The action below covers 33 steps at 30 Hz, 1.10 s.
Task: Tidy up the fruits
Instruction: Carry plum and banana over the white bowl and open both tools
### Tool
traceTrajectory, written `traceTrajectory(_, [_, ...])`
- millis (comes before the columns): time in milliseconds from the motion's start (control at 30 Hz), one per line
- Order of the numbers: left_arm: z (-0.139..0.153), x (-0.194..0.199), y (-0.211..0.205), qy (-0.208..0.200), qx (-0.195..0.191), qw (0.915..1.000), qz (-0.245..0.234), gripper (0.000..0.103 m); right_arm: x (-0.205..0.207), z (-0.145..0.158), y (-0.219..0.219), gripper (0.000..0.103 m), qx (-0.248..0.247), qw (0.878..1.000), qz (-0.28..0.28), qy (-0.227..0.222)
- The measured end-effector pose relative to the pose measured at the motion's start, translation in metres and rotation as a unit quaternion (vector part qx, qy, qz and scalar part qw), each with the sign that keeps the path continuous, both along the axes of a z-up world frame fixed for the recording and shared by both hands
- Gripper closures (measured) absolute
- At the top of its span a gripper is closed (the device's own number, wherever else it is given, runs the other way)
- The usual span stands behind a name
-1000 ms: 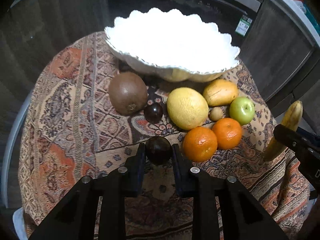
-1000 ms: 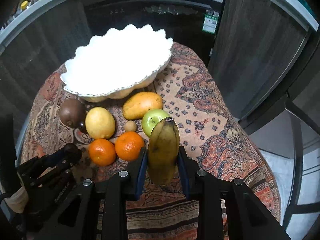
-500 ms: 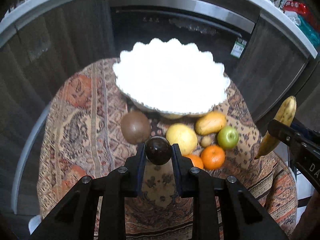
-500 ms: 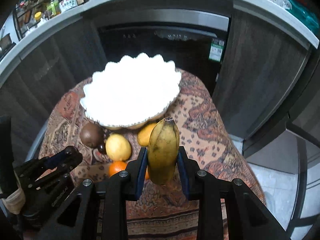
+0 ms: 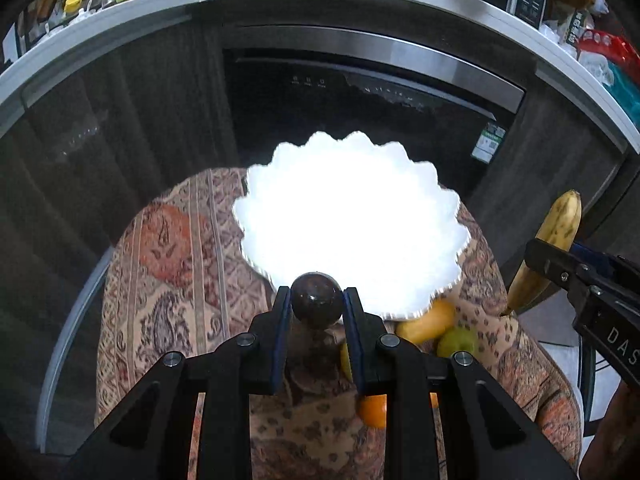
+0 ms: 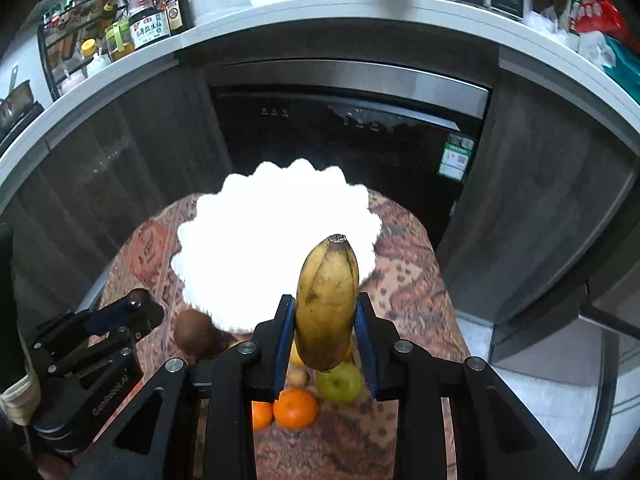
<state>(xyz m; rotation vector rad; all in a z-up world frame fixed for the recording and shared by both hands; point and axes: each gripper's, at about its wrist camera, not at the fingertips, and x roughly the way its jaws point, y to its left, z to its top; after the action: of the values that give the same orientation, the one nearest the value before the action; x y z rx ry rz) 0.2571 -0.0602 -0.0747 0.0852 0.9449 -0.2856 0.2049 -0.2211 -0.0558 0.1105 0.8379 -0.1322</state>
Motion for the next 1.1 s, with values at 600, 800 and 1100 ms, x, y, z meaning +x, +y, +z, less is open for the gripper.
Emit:
traceTrajectory(600, [-0.03, 0.079, -0.013, 0.026, 0.012, 0.9996, 0.004, 0.077, 0.088, -0.024, -0.008, 0.072, 0.024, 0.999, 0.014, 0.03])
traceTrajectory(800, [-0.047, 0.096, -0.016, 0.041, 0.019, 0.999, 0.006, 0.077, 0.109, -0.046, -0.015, 0.072, 0.04, 0.997, 0.012, 0.059])
traceTrajectory(1100, [-0.057, 0.102, -0.016, 0.046, 0.024, 0.9985, 0.015, 0.046, 0.123, -0.067, -0.017, 0.056, 0.05, 0.995, 0.021, 0.083])
